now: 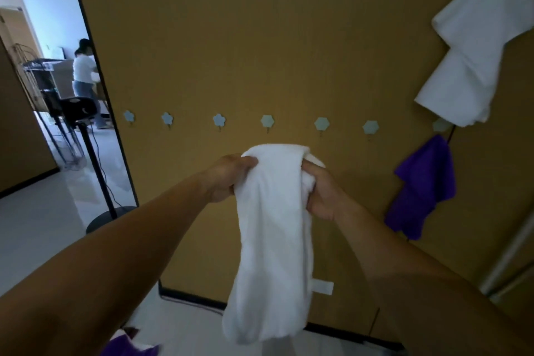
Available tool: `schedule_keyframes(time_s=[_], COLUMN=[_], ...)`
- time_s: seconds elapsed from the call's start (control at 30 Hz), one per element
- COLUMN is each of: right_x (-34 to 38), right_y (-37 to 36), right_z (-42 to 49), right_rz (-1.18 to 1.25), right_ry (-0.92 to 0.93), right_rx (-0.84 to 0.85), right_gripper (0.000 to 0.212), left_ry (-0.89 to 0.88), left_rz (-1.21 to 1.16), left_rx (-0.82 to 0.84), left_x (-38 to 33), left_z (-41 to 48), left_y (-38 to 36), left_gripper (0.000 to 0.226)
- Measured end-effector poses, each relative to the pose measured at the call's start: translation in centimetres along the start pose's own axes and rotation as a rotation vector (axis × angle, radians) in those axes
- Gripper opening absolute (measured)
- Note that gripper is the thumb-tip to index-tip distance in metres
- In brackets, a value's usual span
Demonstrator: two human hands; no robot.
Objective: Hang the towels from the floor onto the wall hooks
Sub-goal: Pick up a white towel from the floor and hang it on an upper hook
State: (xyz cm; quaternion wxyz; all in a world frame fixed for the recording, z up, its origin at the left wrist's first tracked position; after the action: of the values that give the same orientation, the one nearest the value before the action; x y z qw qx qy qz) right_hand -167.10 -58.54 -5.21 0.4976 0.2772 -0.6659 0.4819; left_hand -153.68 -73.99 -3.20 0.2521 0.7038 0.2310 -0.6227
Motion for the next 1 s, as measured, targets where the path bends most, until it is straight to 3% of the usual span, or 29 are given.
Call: schedule_keyframes(time_s=[0.13, 0.3, 0.43, 0.57, 0.67, 0.7, 0.77, 0.83, 0.87, 0.93, 1.0], right_x=[1.0, 2.1, 2.5, 2.9, 3.6, 3.4, 1.9, 0.3, 0.2, 0.8, 1.7], right_y=[1.9, 4.1, 4.7, 3.6, 3.6, 3.5, 3.4, 3.6, 3.8, 4.5, 5.1], right_z=[-1.1, -2.7, -3.4, -3.3, -2.8, -2.8, -2.9, -2.8, -2.7, -2.2, -2.1], right_rz=[-0.020, -0.217, -0.154, -0.234, 0.028, 0.073, -0.166, -0.488, -0.536, -0.463, -0.299], right_ry=[-0.113, -0.223, -0.141, -0.062, 0.180, 0.194, 0.018, -0.197, -0.208, -0.078, 0.058], right_rx=[0.008, -0.015, -0.077, -0.181, -0.336, -0.302, -0.222, -0.246, -0.324, -0.476, -0.526], right_gripper=[0.041, 0.064, 0.086, 0.075, 0.076, 0.072, 0.057, 0.041, 0.035, 0.045, 0.062], left_ry=[0.005, 0.048, 0.089, 0.031, 0.018, 0.002, -0.023, -0.021, -0.020, -0.008, 0.003], left_rz=[-0.083, -0.144, -0.150, -0.293, -0.274, -0.265, -0.250, -0.175, -0.091, 0.091, 0.216], left_rx=[-0.163, -0.222, -0.196, -0.034, 0.110, 0.146, 0.170, 0.076, 0.002, -0.120, -0.201], left_x=[-0.6, -1.1, -0.8, -0.9, -1.3, -1.4, -1.3, -0.9, -0.6, 0.3, 1.1], left_z=[0.6, 1.2, 1.0, 0.7, 0.7, 0.8, 1.2, 1.7, 1.9, 2.4, 2.7], left_y=[1.4, 4.6, 6.0, 7.4, 8.3, 8.6, 9.1, 9.2, 9.2, 9.3, 9.5], left_gripper=[0.012, 0.014, 0.023, 0.017, 0.040, 0.043, 0.043, 0.035, 0.029, 0.023, 0.020])
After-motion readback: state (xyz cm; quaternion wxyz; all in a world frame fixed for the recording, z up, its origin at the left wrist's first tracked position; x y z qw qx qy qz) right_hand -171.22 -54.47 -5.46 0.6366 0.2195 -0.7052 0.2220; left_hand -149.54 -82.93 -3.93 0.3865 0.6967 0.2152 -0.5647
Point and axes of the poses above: each hand's wrist, its own z-axis towards the middle knuckle, its own y-axis out of the back of the hand, x = y × z, the point moved 1 cm from there along z, towards the middle knuckle, and after that the axes turned 2 degrees about x, right-handed, at the moved point
